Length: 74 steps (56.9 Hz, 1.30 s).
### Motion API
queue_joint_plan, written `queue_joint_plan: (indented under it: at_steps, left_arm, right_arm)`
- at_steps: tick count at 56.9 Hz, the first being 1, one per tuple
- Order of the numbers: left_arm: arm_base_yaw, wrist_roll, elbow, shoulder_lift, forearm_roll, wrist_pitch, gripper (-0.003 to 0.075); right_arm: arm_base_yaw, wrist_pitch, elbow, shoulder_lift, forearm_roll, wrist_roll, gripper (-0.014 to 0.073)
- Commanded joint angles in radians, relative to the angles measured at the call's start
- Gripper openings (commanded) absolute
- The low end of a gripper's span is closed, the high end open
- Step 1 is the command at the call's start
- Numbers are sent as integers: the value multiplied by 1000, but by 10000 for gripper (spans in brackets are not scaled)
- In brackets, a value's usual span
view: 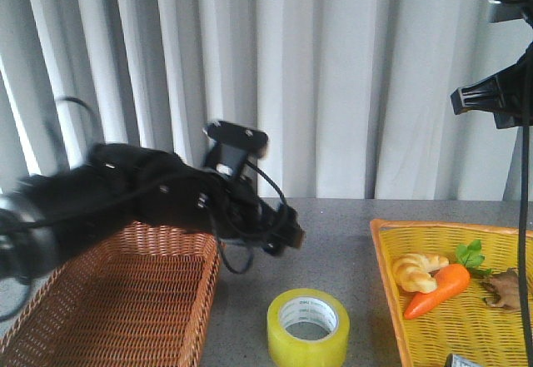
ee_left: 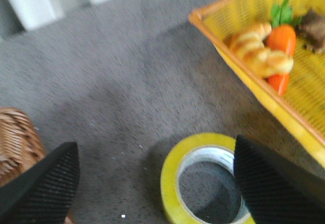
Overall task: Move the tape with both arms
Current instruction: 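Reach the left gripper down and grasp the tape roll's rim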
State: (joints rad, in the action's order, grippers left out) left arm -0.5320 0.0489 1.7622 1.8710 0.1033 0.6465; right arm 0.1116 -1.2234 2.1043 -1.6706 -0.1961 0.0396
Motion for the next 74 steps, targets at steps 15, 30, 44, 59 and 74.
queue_joint_plan:
  at_steps: [15, 30, 44, 59, 74]
  left_arm:
    - [-19, -36, 68, 92, 47, 4, 584]
    - [-19, -64, 68, 132, 111, 39, 584]
    - [-19, -64, 68, 176, 112, 106, 578]
    - [-19, -118, 69, 213, 108, 55, 576]
    - [-18, -118, 69, 227, 112, 1, 444]
  right_arm:
    - [-5, 54, 27, 42, -16, -1, -7]
    - [-5, 54, 27, 42, -14, -1, -7]
    - [-5, 54, 27, 42, -14, -1, -7]
    - [-5, 54, 27, 42, -14, -1, -7]
    - [-5, 54, 27, 42, -14, -1, -7]
